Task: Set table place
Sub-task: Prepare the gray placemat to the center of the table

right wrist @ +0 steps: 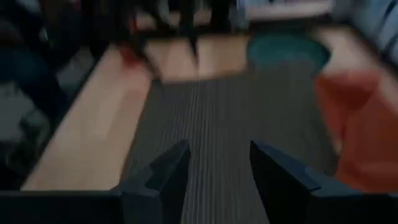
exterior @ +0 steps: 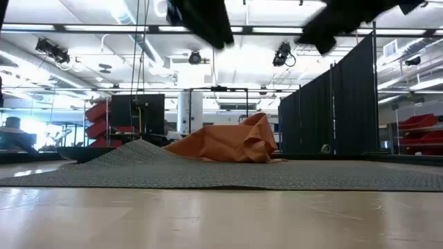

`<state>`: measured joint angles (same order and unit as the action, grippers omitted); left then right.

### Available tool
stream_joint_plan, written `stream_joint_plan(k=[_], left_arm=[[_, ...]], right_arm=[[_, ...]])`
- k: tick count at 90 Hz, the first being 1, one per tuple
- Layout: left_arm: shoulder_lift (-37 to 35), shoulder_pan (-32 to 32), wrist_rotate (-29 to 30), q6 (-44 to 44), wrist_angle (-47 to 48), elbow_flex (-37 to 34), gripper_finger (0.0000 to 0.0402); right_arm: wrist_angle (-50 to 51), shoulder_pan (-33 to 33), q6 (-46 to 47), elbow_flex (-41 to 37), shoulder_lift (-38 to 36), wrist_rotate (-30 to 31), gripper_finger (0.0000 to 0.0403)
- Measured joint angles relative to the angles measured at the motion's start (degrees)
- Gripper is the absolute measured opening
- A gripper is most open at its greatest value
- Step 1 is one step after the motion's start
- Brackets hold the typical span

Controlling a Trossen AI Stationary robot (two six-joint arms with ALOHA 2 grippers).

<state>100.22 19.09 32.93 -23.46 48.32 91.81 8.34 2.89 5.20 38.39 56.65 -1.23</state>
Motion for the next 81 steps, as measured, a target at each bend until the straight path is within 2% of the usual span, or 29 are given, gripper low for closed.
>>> stream_joint_plan(k=[18, 38, 50, 66, 81], left_arm=[[-2.4, 0.0, 0.4, 0.5, 3.9, 1.0, 0.0186], [-2.2, -2.1, 3.4, -2.1, 3.2, -4.8, 0.0186], [-2.3, -8.7, 4.9, -0.9, 3.9, -5.4, 0.0186], [-2.3, -22.0, -4.5, 5.2, 4.6, -5.4, 0.0193], [-2.3, -30.6, -5.9, 11.7, 3.7, -5.5, 0.0204]], right_arm=[[-5.5, 0.1, 2.3, -4.4, 2.4, 1.3, 0.0146], [-9.7, 0.1, 2.7, -4.5, 1.5, 1.2, 0.0146], [-10.5, 0.1, 3.2, -6.3, 3.7, 1.9, 0.0146], [-16.3, 0.2, 5.1, -8.3, 7.4, 2.5, 0.0146], [-17.1, 0.5, 4.9, -8.4, 10.1, 2.6, 0.0146]])
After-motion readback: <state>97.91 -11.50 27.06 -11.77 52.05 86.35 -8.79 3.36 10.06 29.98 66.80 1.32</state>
